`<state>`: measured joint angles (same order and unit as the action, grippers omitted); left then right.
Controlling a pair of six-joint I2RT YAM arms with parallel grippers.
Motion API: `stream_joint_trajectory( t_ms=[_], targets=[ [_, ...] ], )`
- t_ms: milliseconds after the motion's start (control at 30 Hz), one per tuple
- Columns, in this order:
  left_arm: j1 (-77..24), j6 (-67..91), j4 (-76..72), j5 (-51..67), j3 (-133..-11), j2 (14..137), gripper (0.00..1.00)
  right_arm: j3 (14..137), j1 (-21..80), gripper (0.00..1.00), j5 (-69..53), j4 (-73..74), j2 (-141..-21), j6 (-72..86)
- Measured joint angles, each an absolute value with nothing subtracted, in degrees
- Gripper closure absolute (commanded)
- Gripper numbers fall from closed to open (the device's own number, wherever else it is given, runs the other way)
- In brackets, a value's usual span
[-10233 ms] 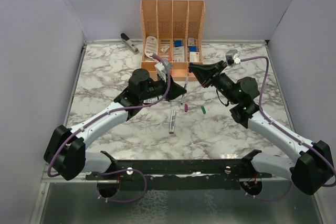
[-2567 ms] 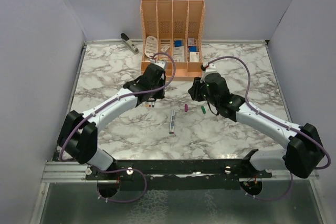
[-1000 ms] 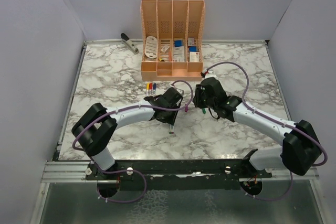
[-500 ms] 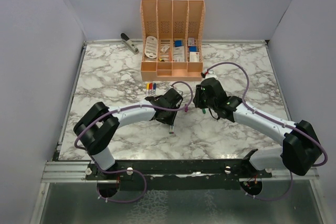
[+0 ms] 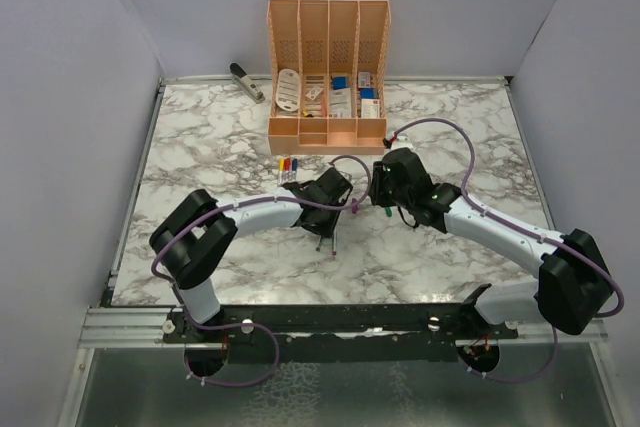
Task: Insert the pens into the pen caps
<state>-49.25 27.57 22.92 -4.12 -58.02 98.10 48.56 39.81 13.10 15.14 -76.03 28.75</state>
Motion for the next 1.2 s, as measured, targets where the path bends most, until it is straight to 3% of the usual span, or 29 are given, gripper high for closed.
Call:
stream_joint_trajectory(
  t_ms=[667,1200],
  targets=[
    [-49.74,25.58,31.94,-8.47,-66.37,104.07,0.67,48.29,39.81,0.75,15.86,16.36,-73.84,29.98],
    [-50.00,23.55,36.95,-9.45,-70.78,107.39,0.68,48.25,39.81,0.74,24.80,19.11,-68.12,32.80]
  ],
)
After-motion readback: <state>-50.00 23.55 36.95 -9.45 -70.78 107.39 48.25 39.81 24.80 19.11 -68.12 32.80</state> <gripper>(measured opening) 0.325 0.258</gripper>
